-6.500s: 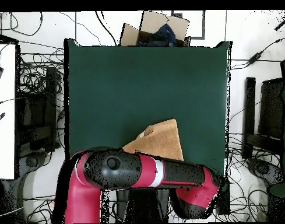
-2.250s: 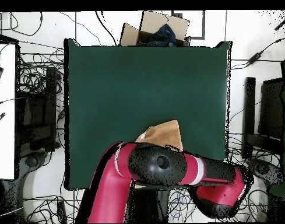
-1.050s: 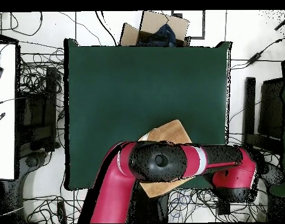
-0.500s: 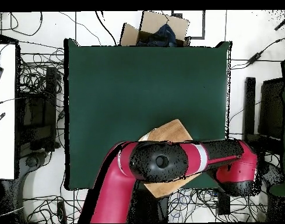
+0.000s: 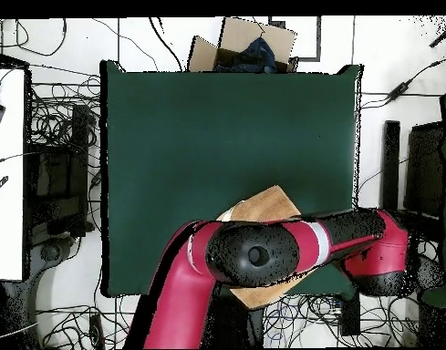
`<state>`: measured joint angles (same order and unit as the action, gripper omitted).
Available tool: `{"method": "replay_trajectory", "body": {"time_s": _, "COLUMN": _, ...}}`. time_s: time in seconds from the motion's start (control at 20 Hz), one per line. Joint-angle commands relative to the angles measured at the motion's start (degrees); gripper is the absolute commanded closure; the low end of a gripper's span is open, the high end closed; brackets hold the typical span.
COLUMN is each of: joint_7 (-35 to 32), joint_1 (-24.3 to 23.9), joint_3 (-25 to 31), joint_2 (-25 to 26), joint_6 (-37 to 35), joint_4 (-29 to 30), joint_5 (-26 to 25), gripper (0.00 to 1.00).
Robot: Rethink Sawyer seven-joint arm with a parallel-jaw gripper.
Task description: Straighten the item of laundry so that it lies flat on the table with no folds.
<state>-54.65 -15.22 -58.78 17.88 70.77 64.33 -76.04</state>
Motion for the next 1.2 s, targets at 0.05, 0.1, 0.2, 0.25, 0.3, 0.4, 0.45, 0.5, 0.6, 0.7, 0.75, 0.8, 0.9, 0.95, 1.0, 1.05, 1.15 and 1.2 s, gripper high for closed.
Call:
{"method": "replay_trajectory", "body": {"time_s": 0.05, "joint_7": 11.3, "joint_1": -1.3, "joint_3": 6.3, "joint_2": -0.1, "joint_6": -6.0, "joint_4": -8.9, "joint_5": -2.3, "gripper": 0.0}}
{"method": "replay_trajectory", "body": {"time_s": 0.1, "joint_7": 11.2, "joint_1": -1.5, "joint_3": 6.5, "joint_2": -0.1, "joint_6": -5.9, "joint_4": -9.4, "joint_5": -2.7, "gripper": 0.0}}
{"method": "replay_trajectory", "body": {"time_s": 0.2, "joint_7": 11.3, "joint_1": -1.6, "joint_3": 6.7, "joint_2": -0.3, "joint_6": -5.9, "joint_4": -10.0, "joint_5": -3.4, "gripper": 0.0}}
{"method": "replay_trajectory", "body": {"time_s": 0.25, "joint_7": 11.3, "joint_1": -1.7, "joint_3": 6.9, "joint_2": -0.4, "joint_6": -5.9, "joint_4": -10.2, "joint_5": -3.6, "gripper": 0.0}}
{"method": "replay_trajectory", "body": {"time_s": 0.3, "joint_7": 11.2, "joint_1": -1.6, "joint_3": 7.0, "joint_2": -0.6, "joint_6": -5.5, "joint_4": -10.8, "joint_5": -4.0, "gripper": 0.0}}
{"method": "replay_trajectory", "body": {"time_s": 0.4, "joint_7": 10.4, "joint_1": -1.5, "joint_3": 6.9, "joint_2": -0.6, "joint_6": -5.2, "joint_4": -12.3, "joint_5": -5.2, "gripper": 0.0}}
{"method": "replay_trajectory", "body": {"time_s": 0.45, "joint_7": 10.3, "joint_1": -1.5, "joint_3": 6.9, "joint_2": -0.8, "joint_6": -5.3, "joint_4": -12.4, "joint_5": -5.4, "gripper": 0.0}}
{"method": "replay_trajectory", "body": {"time_s": 0.5, "joint_7": 10.3, "joint_1": -1.4, "joint_3": 6.9, "joint_2": -1.0, "joint_6": -5.4, "joint_4": -12.5, "joint_5": -5.7, "gripper": 0.0}}
{"method": "replay_trajectory", "body": {"time_s": 0.6, "joint_7": 10.3, "joint_1": -1.4, "joint_3": 7.2, "joint_2": -1.2, "joint_6": -5.5, "joint_4": -12.2, "joint_5": -6.0, "gripper": 0.0}}
{"method": "replay_trajectory", "body": {"time_s": 0.7, "joint_7": 9.2, "joint_1": -0.9, "joint_3": 7.0, "joint_2": -1.4, "joint_6": -6.1, "joint_4": -11.4, "joint_5": -6.3, "gripper": 0.0}}
{"method": "replay_trajectory", "body": {"time_s": 0.75, "joint_7": 7.7, "joint_1": -0.3, "joint_3": 6.8, "joint_2": -1.7, "joint_6": -6.3, "joint_4": -10.4, "joint_5": -6.4, "gripper": 0.0}}
{"method": "replay_trajectory", "body": {"time_s": 0.8, "joint_7": 2.0, "joint_1": 1.6, "joint_3": 6.0, "joint_2": -2.1, "joint_6": -6.2, "joint_4": -7.8, "joint_5": -6.5, "gripper": 0.0}}
{"method": "replay_trajectory", "body": {"time_s": 0.9, "joint_7": -8.7, "joint_1": 6.1, "joint_3": 5.1, "joint_2": -3.6, "joint_6": -6.4, "joint_4": -1.3, "joint_5": -5.8, "gripper": 0.0}}
{"method": "replay_trajectory", "body": {"time_s": 0.95, "joint_7": -12.8, "joint_1": 8.5, "joint_3": 4.8, "joint_2": -4.5, "joint_6": -6.7, "joint_4": 1.6, "joint_5": -5.3, "gripper": 0.0}}
{"method": "replay_trajectory", "body": {"time_s": 1.0, "joint_7": -17.0, "joint_1": 10.9, "joint_3": 4.4, "joint_2": -5.4, "joint_6": -7.0, "joint_4": 4.5, "joint_5": -4.8, "gripper": 0.0}}
{"method": "replay_trajectory", "body": {"time_s": 1.05, "joint_7": -18.8, "joint_1": 12.4, "joint_3": 4.2, "joint_2": -6.0, "joint_6": -7.4, "joint_4": 6.1, "joint_5": -4.6, "gripper": 0.0}}
{"method": "replay_trajectory", "body": {"time_s": 1.15, "joint_7": -25.0, "joint_1": 16.0, "joint_3": 3.3, "joint_2": -6.8, "joint_6": -8.1, "joint_4": 8.4, "joint_5": -4.9, "gripper": 0.0}}
{"method": "replay_trajectory", "body": {"time_s": 1.2, "joint_7": -29.4, "joint_1": 18.1, "joint_3": 2.2, "joint_2": -6.6, "joint_6": -8.1, "joint_4": 9.0, "joint_5": -5.9, "gripper": 0.0}}
